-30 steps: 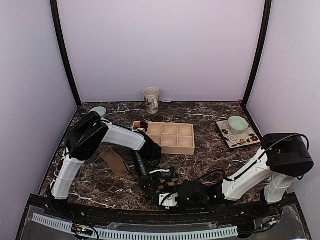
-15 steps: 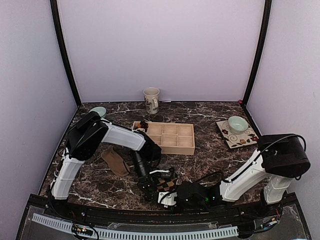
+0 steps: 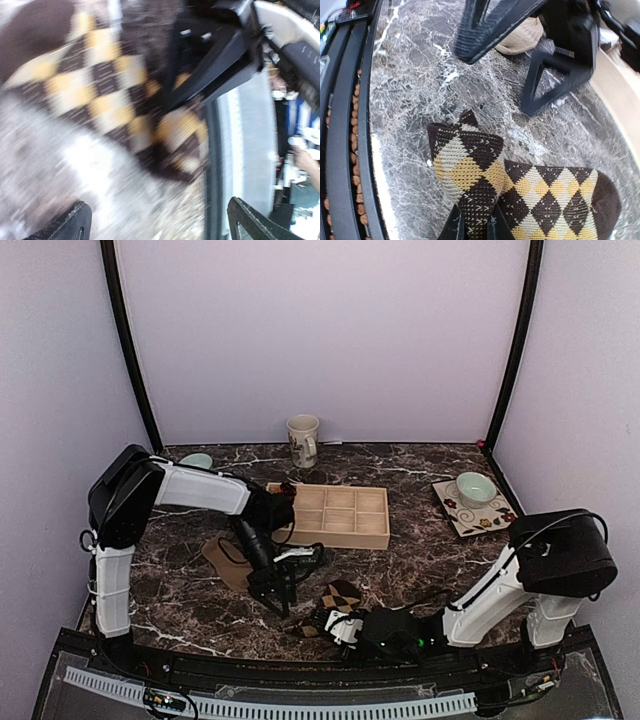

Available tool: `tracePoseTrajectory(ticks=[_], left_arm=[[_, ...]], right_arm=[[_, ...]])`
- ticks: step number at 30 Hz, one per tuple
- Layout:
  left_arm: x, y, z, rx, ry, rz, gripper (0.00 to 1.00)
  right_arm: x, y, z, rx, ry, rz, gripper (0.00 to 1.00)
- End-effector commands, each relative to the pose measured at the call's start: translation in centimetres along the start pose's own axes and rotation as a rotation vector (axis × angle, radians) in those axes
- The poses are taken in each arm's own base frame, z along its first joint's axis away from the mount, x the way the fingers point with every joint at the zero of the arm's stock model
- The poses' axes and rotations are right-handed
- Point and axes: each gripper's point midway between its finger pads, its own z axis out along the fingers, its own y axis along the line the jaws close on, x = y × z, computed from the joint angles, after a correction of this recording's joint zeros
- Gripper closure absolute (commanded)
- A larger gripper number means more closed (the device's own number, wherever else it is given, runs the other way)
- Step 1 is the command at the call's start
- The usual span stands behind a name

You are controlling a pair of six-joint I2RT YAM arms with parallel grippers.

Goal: Roll the socks
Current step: Roll the sock at the center of the board.

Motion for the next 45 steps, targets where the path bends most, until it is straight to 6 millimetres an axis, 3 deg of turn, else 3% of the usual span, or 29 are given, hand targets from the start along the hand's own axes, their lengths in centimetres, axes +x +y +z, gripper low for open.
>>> tracePoseTrajectory(ticks=[1,12,17,19,21,25,28,36,42,45], left_arm=[[1.5,2.7,-1.5,-0.199,0.053,0.025,0.05],[2.0,0.6,-2.7,-0.295,-0.026,0.152,0.2],[0.7,-2.3,-4.1,-0.413,-0.162,0.395,0.16],[0.8,-3.7,-2.9,-0.437,-0.146,0.53,0.14],[0.8,-4.4,-1.3,-0.403,-0.086,0.549,0.17],[0.6,-4.9,2.2,-0.391,-0.031,0.65,0.22],[-0.4,-4.6,3.6,-0.428,-0.009,0.69,0.32],[-2.0,-2.9,3.0,-0.579,0.012,0.736,0.43],[-2.9,-5.1,1.8,-0.526,0.019,0.702,0.47],[-3.2,-5.1,2.1,-0.533,0.032,0.697,0.47]], right_arm=[[6.3,1.4,-0.5,-0.095,0.191,0.085,1.0],[9.0,-0.3,-1.6,-0.22,0.308,0.357,1.0],[10.5,-0.3,-1.6,-0.265,0.364,0.439,1.0],[11.1,0.0,-1.6,-0.294,0.388,0.463,1.0],[11.6,0.2,-1.4,-0.317,0.408,0.493,1.0],[12.1,0.3,-1.3,-0.347,0.426,0.551,1.0],[12.0,0.3,-1.2,-0.358,0.423,0.583,1.0],[12.8,1.0,-1.6,-0.408,0.444,0.623,1.0],[13.5,1.1,-1.7,-0.425,0.455,0.641,1.0],[13.7,1.1,-1.7,-0.433,0.455,0.651,1.0]])
